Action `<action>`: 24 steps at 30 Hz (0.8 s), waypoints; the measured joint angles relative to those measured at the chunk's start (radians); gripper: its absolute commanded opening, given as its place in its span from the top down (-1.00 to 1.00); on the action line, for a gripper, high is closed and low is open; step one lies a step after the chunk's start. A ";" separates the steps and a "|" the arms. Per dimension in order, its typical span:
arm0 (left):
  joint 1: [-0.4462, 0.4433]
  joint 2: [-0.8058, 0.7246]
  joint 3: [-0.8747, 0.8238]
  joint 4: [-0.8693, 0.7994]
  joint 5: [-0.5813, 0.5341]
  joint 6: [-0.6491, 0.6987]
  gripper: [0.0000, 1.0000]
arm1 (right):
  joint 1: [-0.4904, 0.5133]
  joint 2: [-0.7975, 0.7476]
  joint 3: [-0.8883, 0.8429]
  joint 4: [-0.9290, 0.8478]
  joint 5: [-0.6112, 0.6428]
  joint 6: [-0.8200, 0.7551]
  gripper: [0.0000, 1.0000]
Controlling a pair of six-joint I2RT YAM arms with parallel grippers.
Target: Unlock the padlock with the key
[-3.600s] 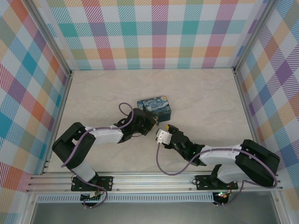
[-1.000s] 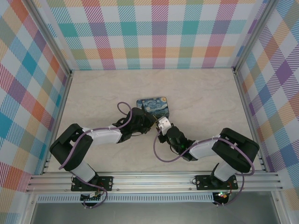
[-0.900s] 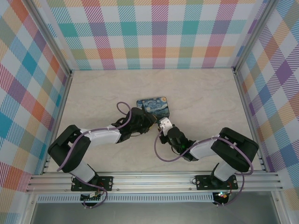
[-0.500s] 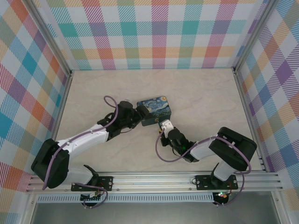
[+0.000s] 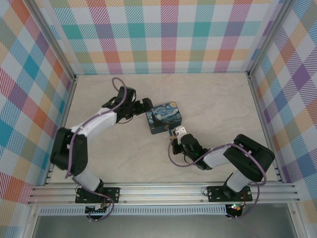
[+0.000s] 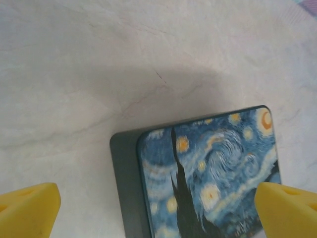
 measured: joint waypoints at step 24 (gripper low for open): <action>0.006 0.157 -0.047 0.146 0.135 0.093 -0.71 | -0.216 -0.120 -0.030 -0.094 -0.314 0.165 1.00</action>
